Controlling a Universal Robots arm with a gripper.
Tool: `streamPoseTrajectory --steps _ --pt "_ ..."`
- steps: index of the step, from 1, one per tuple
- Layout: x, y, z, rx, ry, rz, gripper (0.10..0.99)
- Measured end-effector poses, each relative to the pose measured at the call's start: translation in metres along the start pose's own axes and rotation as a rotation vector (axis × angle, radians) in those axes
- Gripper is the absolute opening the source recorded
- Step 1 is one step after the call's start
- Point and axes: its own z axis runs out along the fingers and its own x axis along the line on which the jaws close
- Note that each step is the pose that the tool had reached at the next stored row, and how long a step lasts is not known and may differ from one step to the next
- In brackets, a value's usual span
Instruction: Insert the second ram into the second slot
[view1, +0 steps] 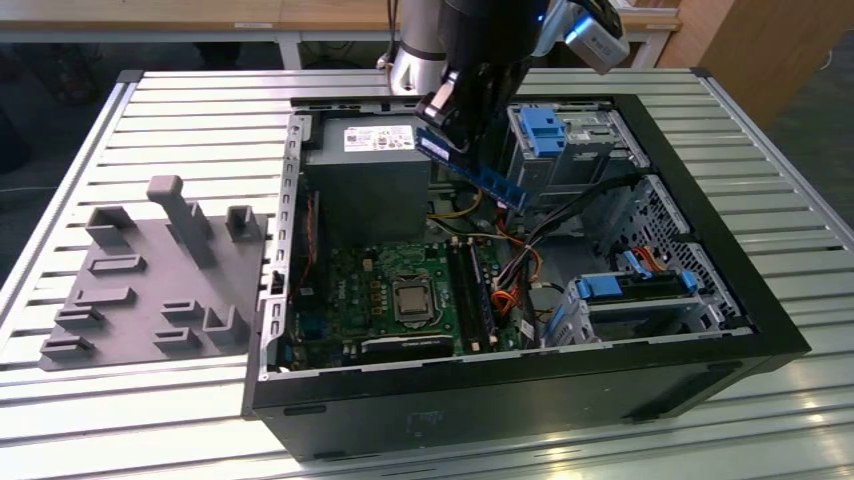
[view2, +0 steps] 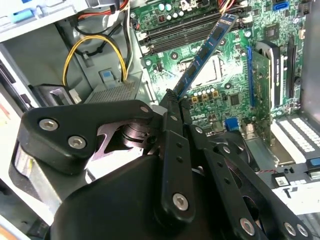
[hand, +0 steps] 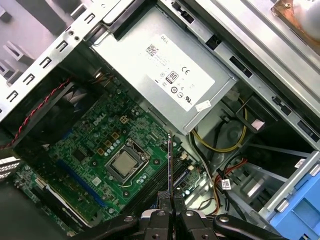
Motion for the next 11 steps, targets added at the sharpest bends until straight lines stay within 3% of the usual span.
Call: streamPoseTrajectory --steps 11 --pt "0.0 0.0 0.0002 0.001 -0.0028 0.073 0.133"
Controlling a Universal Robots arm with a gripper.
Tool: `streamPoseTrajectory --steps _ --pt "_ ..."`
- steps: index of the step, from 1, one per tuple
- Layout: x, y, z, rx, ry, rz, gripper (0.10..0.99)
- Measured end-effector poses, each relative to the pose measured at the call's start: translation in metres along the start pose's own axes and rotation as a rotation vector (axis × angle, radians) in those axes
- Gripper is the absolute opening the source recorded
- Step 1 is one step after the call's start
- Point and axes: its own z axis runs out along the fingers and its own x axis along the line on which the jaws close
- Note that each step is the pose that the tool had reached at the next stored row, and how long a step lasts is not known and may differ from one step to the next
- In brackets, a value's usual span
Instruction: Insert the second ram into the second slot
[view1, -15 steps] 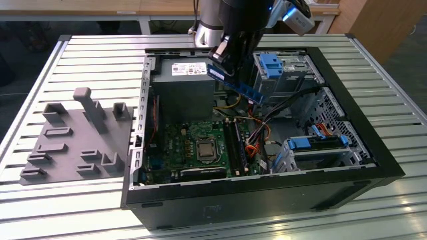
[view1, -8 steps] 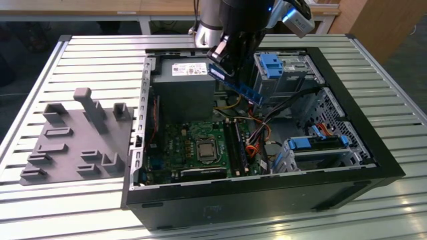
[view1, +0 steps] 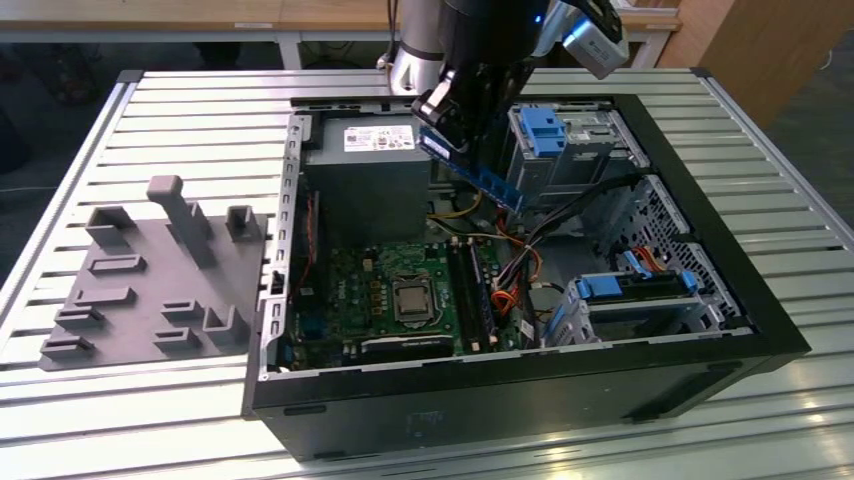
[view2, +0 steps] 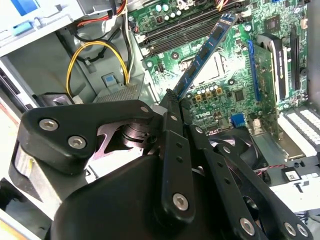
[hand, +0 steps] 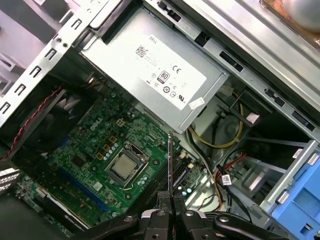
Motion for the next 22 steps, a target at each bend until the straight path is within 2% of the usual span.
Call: streamPoseTrajectory --steps 16,22 --pt "0.0017 -0.0022 0.0032 0.001 -0.0035 0.115 0.133" --pt "0.0017 -0.0024 0.0064 0.003 -0.0064 0.21 0.133"
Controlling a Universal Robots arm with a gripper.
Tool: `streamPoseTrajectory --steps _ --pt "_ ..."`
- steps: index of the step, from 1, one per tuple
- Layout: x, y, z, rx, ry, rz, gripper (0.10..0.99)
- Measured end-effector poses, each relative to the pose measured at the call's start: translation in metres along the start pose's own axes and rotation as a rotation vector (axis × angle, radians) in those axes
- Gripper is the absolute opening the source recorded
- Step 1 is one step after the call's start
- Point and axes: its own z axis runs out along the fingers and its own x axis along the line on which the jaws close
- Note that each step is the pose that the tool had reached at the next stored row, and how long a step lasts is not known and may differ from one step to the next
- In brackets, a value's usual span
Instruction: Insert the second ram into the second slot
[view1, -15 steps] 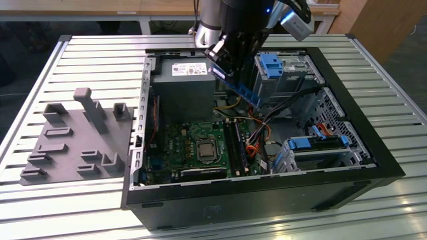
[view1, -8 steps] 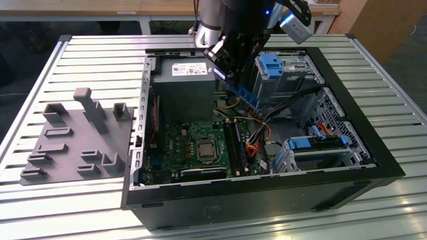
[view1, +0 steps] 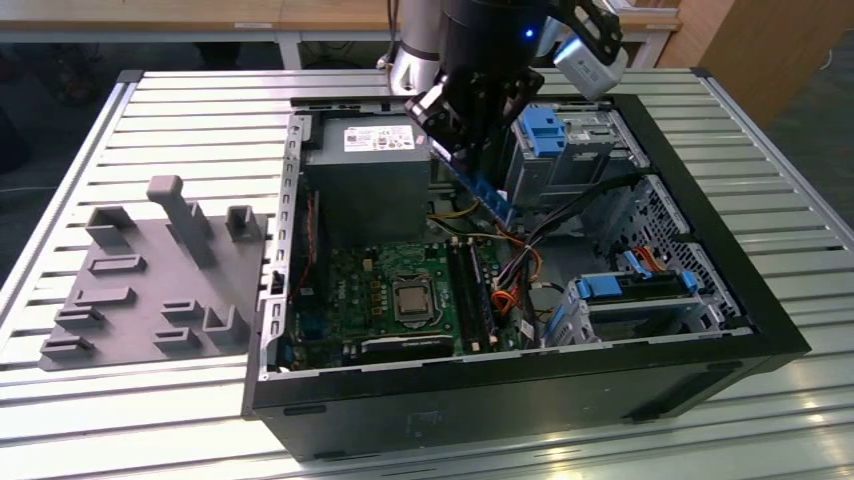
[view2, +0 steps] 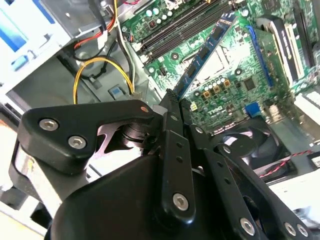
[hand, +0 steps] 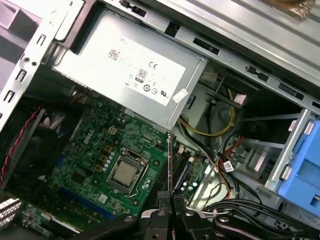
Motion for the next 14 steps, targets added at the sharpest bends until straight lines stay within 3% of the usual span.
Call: streamPoseTrajectory --steps 14 --pt "0.0001 -0.0002 0.0061 0.004 -0.0069 0.208 0.133"
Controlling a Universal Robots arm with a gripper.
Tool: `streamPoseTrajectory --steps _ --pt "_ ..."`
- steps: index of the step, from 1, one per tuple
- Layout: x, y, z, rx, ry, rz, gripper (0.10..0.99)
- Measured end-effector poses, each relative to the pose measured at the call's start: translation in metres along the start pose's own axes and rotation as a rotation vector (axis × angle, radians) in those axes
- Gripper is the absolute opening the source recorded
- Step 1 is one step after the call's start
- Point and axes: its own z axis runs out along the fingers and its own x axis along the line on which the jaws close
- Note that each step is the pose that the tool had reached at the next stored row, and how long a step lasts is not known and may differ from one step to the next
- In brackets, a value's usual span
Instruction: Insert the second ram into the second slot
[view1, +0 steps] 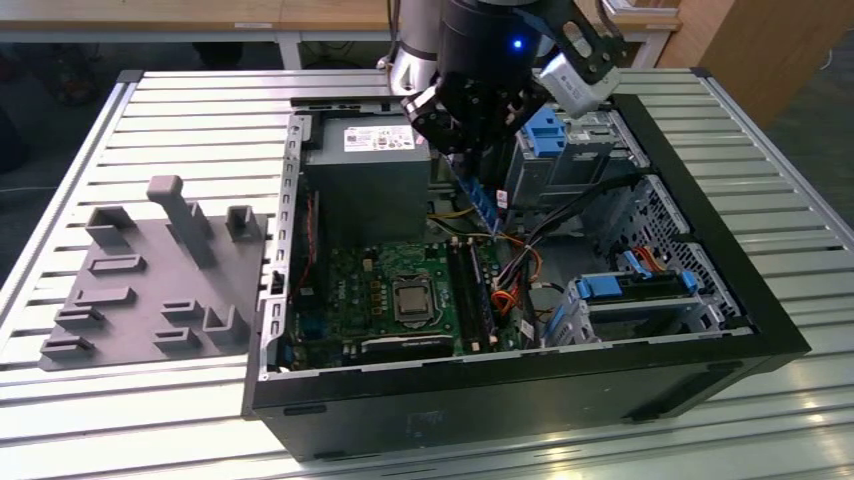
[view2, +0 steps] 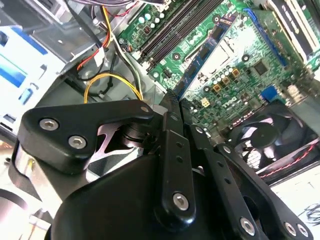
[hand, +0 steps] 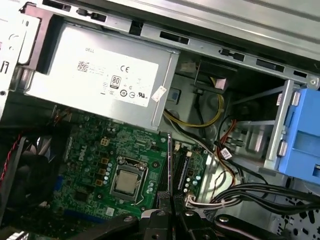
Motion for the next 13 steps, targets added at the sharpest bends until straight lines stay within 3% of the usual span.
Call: streamPoseTrajectory --steps 1,2,4,13 --pt "0.0 0.0 0.0005 0.0 -0.0006 0.015 0.133" --pt "0.0 -0.0001 0.0026 0.001 -0.0029 0.081 0.133" --pt "0.0 -0.0001 0.0031 0.001 -0.0036 0.104 0.133" --pt "0.0009 -0.0036 0.0092 0.001 -0.0023 0.133 0.133"
